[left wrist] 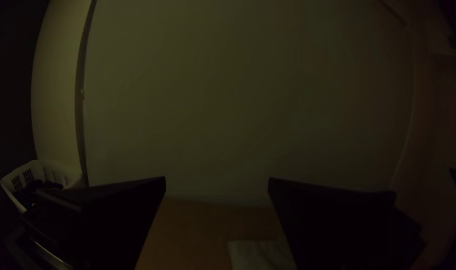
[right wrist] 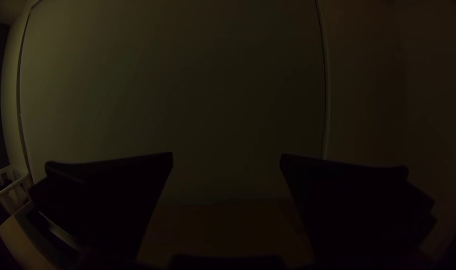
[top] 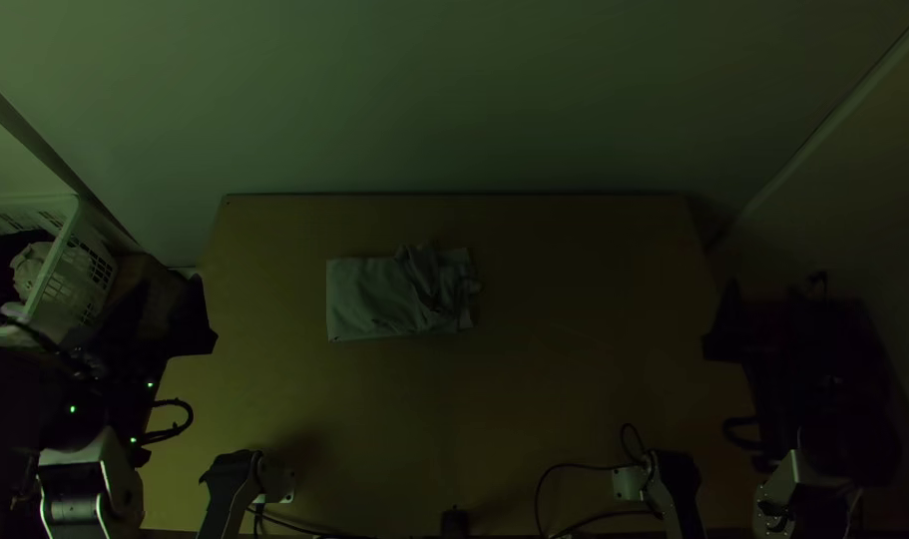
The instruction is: Fold the t-shirt
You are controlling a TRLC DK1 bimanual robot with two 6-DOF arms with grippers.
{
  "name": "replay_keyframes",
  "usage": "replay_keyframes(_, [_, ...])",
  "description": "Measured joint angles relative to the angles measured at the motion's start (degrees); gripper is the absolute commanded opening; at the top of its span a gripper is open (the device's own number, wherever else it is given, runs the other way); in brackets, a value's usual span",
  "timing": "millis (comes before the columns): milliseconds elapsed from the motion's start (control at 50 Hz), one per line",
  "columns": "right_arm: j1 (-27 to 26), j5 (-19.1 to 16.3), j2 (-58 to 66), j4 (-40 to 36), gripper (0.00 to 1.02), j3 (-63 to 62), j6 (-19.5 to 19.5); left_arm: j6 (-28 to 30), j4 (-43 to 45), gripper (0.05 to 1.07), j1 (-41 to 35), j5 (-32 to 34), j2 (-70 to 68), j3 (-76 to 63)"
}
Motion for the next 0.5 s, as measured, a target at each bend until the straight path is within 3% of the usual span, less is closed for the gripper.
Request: replay_keyframes(500, [0.81, 0.0, -15.47, 3.65, 0.98, -12.11, -3.61, 2.58, 9.51, 1.03, 3.32, 0.02, -24.13, -27.71])
